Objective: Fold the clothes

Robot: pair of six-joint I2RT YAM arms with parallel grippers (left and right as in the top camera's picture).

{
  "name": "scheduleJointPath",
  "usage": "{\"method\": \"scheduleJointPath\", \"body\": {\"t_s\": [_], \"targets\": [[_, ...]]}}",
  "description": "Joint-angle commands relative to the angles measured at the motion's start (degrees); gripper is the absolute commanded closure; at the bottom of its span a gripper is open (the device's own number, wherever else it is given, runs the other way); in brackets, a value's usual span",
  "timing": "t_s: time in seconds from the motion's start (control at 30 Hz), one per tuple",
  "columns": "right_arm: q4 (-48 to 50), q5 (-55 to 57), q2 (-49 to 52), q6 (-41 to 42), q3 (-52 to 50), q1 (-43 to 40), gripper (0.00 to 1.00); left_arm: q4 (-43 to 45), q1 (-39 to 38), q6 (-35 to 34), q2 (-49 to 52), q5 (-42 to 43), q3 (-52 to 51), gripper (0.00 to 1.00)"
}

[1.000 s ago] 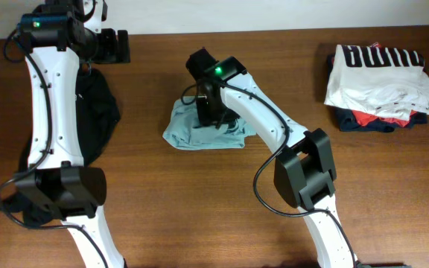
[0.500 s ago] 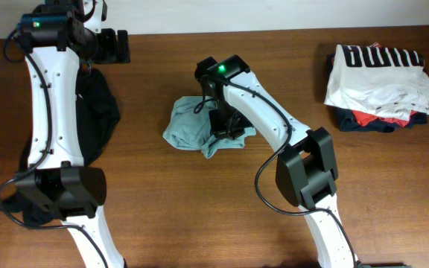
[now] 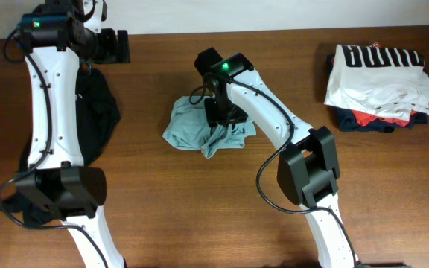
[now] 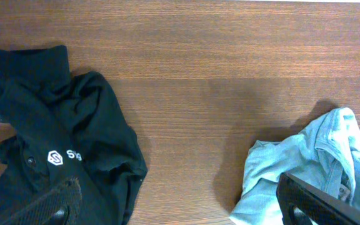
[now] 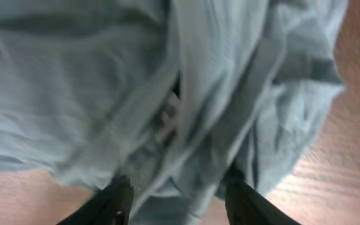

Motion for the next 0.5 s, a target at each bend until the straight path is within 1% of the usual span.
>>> {"method": "scheduleJointPath", "body": {"t_s": [0.0,0.27,0.47], "targets": [[1.18,-0.31,-0.13,-0.15,1.01,0.31,0.46,0.13,0.02,0.09,-1.73,-0.59,0.72,0.01],[4.74,0.0,1.18,-0.17,-4.81,0.2,0.47,0.13,0.02,0.09,-1.73,-0.59,0.72,0.01],[5.4,2.43,0.94,-0.17,-5.99,-0.61,0.66,0.11,0.02,0.09,-1.73,-0.61,0.72,0.01]]}}
